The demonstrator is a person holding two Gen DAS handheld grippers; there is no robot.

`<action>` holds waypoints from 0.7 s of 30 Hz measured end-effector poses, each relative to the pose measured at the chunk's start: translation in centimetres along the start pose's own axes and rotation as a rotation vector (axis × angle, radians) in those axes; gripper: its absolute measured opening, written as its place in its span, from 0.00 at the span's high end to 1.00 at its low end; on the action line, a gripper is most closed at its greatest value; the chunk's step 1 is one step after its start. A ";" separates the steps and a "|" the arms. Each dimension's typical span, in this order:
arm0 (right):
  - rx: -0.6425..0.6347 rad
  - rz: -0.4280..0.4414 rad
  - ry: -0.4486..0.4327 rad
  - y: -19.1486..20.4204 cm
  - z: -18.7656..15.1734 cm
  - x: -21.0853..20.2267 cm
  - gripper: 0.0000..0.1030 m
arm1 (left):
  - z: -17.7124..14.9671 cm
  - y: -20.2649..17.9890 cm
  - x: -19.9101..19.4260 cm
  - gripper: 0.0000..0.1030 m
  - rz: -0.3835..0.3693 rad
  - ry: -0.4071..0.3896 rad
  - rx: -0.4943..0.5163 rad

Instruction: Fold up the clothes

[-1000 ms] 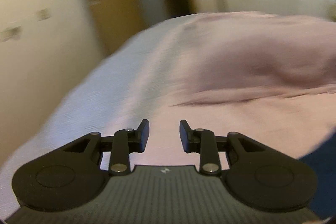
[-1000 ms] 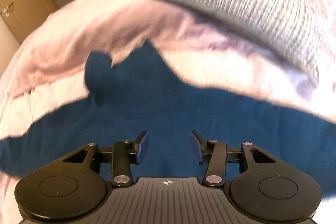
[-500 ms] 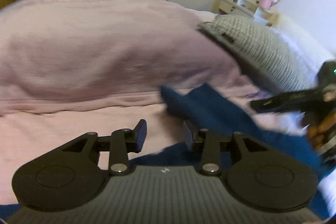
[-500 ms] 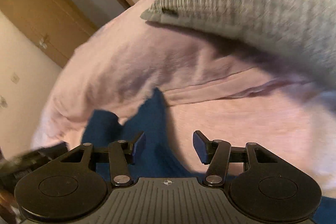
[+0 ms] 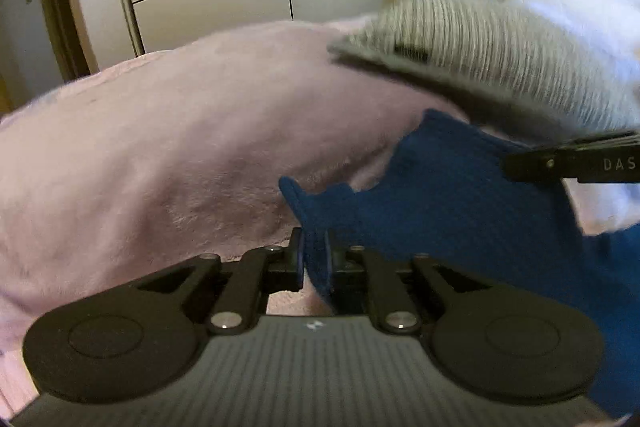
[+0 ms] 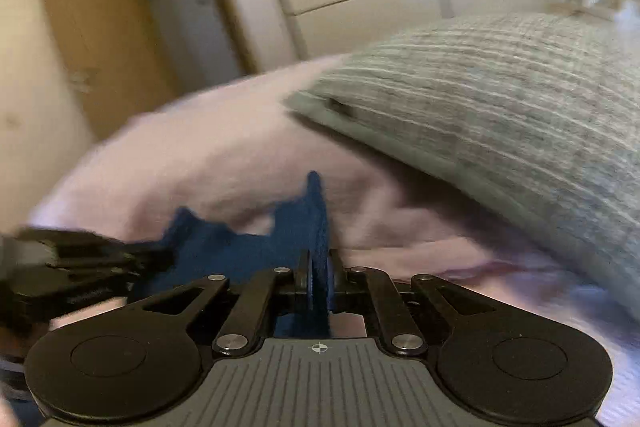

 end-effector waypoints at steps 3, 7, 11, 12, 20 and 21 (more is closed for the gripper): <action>0.101 -0.077 0.251 -2.3 -4.0 2.2 0.91 | -0.6 0.3 0.8 0.87 0.067 0.031 0.062; 0.320 -0.117 0.076 -5.8 -1.2 -3.6 0.49 | 0.2 2.1 -2.0 0.85 0.112 -0.004 0.052; 0.514 -0.197 -0.040 -10.8 -1.1 -13.8 0.49 | 1.1 3.5 -6.5 0.85 0.138 -0.013 0.005; 0.543 -0.253 -0.051 -12.6 -2.0 -17.1 0.49 | 1.2 3.4 -7.6 0.85 0.134 -0.011 -0.010; 0.745 -0.719 -0.131 -26.2 -11.0 -42.1 0.49 | 1.5 0.2 -15.1 0.85 0.107 -0.008 -0.106; 0.789 -0.748 -0.171 -27.8 -11.8 -44.2 0.49 | 1.5 -0.4 -15.7 0.85 0.104 -0.006 -0.127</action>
Point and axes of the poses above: each gripper's, at about its wrist camera, not at the fingertips, and x roughly the way its jaws point, y to its left, z to its top, the point moved 10 cm from there along x, roughly the way its jaws point, and after that the axes turned 12 degrees about -y, right-handed, at the moved point
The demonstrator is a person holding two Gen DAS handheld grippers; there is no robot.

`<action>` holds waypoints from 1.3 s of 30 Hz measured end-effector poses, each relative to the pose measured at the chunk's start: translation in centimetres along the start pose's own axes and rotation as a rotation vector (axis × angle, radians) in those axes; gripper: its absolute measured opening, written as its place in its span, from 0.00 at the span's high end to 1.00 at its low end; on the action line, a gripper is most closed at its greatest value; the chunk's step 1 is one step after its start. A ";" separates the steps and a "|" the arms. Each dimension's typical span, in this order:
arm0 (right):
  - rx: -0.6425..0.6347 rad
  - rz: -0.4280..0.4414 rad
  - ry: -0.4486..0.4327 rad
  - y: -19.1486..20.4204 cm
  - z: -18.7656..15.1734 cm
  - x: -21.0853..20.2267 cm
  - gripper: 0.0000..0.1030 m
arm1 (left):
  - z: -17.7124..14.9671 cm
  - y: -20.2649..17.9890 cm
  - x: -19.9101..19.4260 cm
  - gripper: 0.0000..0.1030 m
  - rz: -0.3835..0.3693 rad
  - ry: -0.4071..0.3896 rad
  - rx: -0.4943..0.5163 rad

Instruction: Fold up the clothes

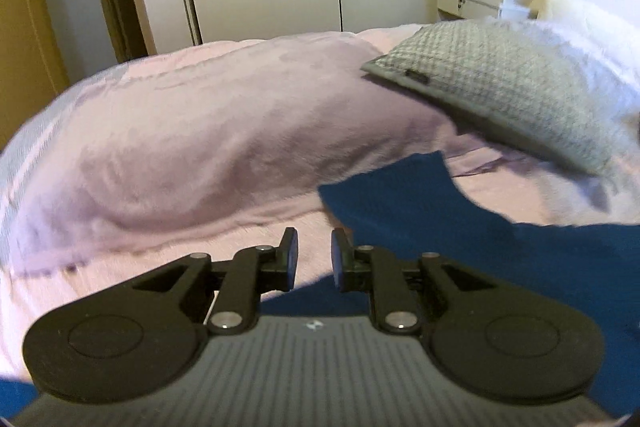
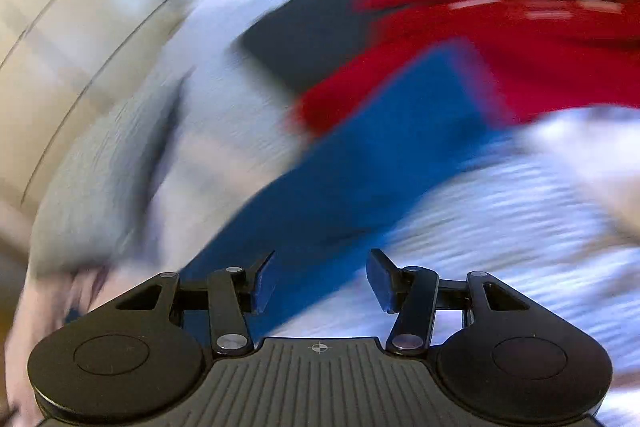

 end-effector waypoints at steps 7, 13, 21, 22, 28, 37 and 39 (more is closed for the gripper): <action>0.274 0.030 -0.111 -8.3 4.9 3.4 0.49 | -1.5 -1.7 -4.6 0.85 0.028 0.030 -0.104; -0.102 0.006 -0.161 -4.0 7.9 5.0 0.90 | -2.1 -0.5 -9.4 0.85 0.090 0.008 -0.108; -0.309 -0.077 -0.024 0.0 8.3 3.8 0.43 | -6.5 5.0 -17.3 0.85 0.184 0.062 -0.170; -0.335 -0.044 -0.019 1.1 7.2 2.1 0.37 | -7.3 5.6 -18.5 0.84 0.190 0.071 -0.178; -0.526 0.239 0.173 9.0 -6.7 -8.4 0.37 | -13.6 7.5 -24.4 0.84 0.198 0.140 -0.230; -0.897 0.339 0.352 13.3 -27.4 -17.6 0.37 | -15.7 7.0 -29.1 0.84 0.215 0.115 -0.130; -0.930 0.248 0.444 9.7 -30.1 -19.4 0.37 | -15.1 8.1 -30.3 0.84 0.251 0.119 -0.110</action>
Point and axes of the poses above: each gripper's, at about its wrist camera, not at the fingertips, and x roughly the way its jaws point, y to its left, z to its top, the point moved 10 cm from there along x, roughly the way its jaws point, and after that the axes turned 12 degrees about -y, right-handed, at the moved point
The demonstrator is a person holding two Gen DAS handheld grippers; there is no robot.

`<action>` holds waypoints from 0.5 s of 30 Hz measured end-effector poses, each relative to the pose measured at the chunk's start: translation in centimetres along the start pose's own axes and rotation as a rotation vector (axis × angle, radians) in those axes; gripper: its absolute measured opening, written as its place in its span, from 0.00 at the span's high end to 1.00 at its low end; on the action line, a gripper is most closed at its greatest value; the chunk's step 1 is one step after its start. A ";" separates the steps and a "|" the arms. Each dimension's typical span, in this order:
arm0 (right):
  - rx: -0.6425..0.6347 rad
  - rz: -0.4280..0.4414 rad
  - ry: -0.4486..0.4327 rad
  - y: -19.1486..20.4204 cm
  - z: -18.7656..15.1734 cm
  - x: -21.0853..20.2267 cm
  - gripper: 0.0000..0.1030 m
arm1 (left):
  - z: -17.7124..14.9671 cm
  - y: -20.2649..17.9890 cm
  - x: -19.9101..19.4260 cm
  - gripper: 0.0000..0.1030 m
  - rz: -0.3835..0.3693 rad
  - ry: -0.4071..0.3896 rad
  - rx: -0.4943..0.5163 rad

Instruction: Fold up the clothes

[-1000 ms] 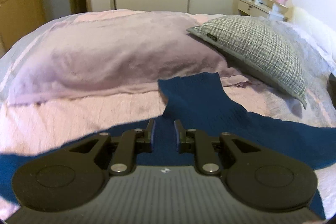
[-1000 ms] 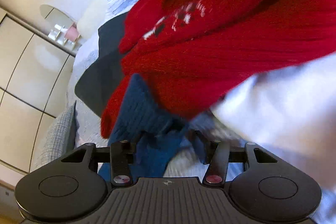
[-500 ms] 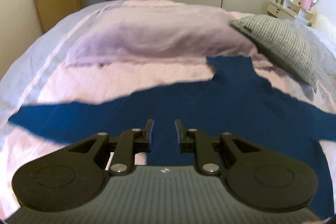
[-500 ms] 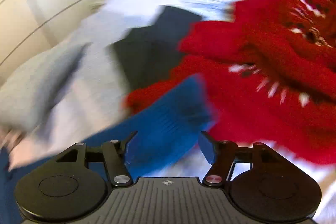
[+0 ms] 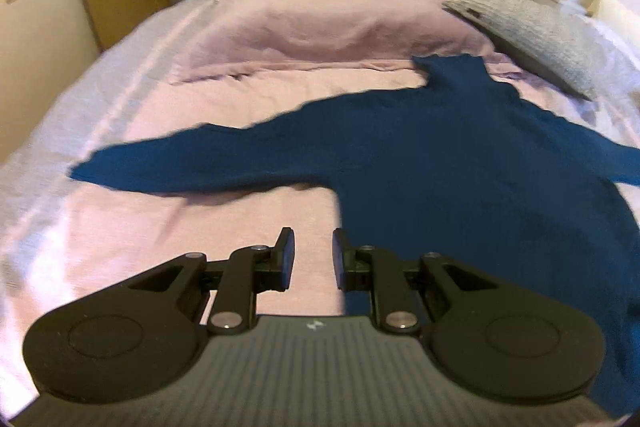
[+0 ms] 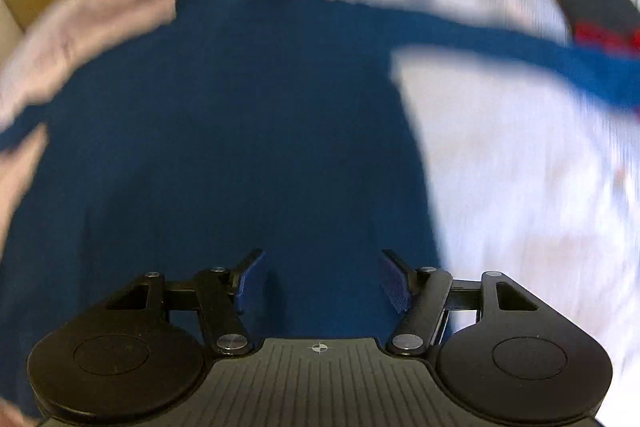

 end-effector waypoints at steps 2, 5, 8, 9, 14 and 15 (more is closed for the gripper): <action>0.000 -0.055 0.088 -0.2 -4.6 -1.6 0.37 | 0.9 1.3 -1.3 0.84 0.038 0.007 0.008; 0.087 -0.092 0.130 -1.0 -6.7 -5.4 0.37 | 2.7 2.7 -3.8 0.83 0.083 0.031 0.034; 0.161 -0.100 0.100 -1.1 -5.3 -9.0 0.37 | 4.6 3.1 -6.6 0.77 0.089 0.040 0.043; 0.169 -0.096 0.073 -0.9 -4.2 -10.1 0.37 | 5.3 3.2 -7.7 0.77 0.091 0.041 0.041; 0.175 -0.011 -0.061 1.3 2.4 -15.4 0.37 | 8.0 2.4 -12.3 0.70 0.097 0.040 0.044; 0.172 0.007 -0.084 1.7 3.6 -16.3 0.37 | 8.4 2.1 -13.2 0.70 0.094 0.037 0.040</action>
Point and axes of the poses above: each gripper's, at about its wrist camera, not at the fingertips, and x roughly the way its jaws point, y to its left, z to its top, the point moved 10 cm from there along x, roughly the way its jaws point, and after that the axes turned 12 degrees about -y, right-handed, at the moved point
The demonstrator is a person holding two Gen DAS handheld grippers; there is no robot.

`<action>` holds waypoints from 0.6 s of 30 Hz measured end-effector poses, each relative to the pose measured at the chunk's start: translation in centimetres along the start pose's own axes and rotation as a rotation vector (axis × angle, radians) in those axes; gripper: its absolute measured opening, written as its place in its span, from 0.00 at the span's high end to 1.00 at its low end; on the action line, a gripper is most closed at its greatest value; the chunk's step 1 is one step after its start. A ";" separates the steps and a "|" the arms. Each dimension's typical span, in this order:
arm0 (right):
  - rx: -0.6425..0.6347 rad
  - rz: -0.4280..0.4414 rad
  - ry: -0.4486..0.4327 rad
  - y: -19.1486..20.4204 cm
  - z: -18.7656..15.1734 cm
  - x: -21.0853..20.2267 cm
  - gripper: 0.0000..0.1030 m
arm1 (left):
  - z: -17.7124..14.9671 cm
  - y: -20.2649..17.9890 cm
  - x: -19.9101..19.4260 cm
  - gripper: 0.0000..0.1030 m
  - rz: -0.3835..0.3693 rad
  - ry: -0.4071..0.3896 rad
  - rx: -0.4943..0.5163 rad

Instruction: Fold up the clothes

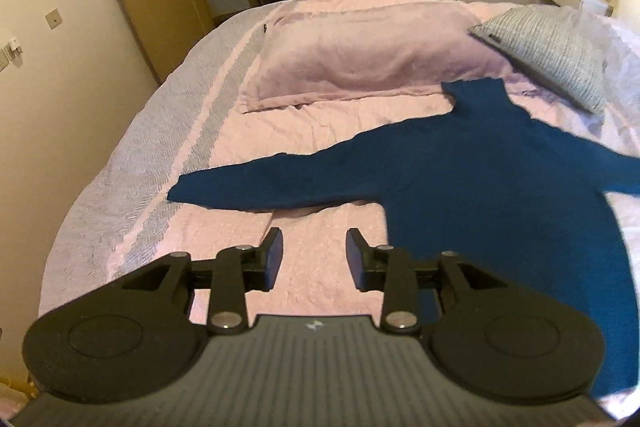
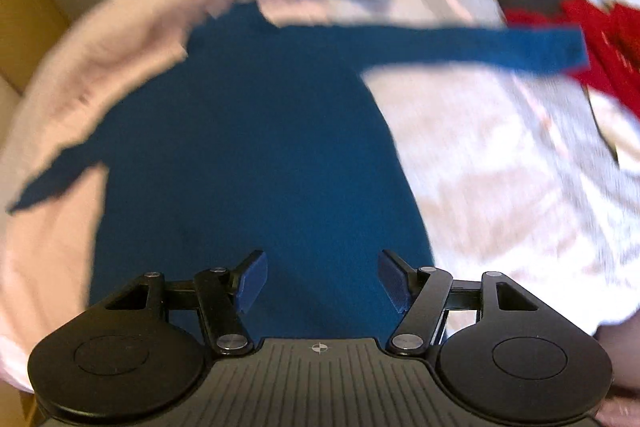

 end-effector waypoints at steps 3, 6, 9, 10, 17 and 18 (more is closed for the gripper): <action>-0.011 0.050 -0.037 1.0 2.4 -1.6 0.37 | 0.2 -1.1 -1.9 0.68 -0.002 0.013 -0.013; -0.029 0.083 -0.042 1.2 3.1 -3.0 0.37 | -0.5 -2.9 -3.9 0.68 -0.003 0.048 -0.044; -0.043 0.098 -0.025 1.1 2.2 -4.8 0.37 | -2.1 -5.4 -6.0 0.68 -0.006 0.082 -0.082; -0.049 0.100 -0.014 0.3 1.9 -5.6 0.37 | -2.7 -6.2 -6.9 0.68 -0.008 0.090 -0.092; -0.122 0.082 0.026 -3.8 0.3 -9.1 0.37 | -6.7 -10.7 -13.4 0.68 -0.030 0.103 -0.143; -0.133 0.083 0.027 -4.2 0.0 -9.8 0.37 | -7.3 -11.2 -14.4 0.68 -0.035 0.105 -0.152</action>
Point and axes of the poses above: each gripper's, at about its wrist camera, not at the fingertips, and x roughly the way its jaws point, y to its left, z to its top, the point moved 10 cm from there along x, roughly the way its jaws point, and after that the axes turned 12 degrees about -y, right-handed, at the moved point
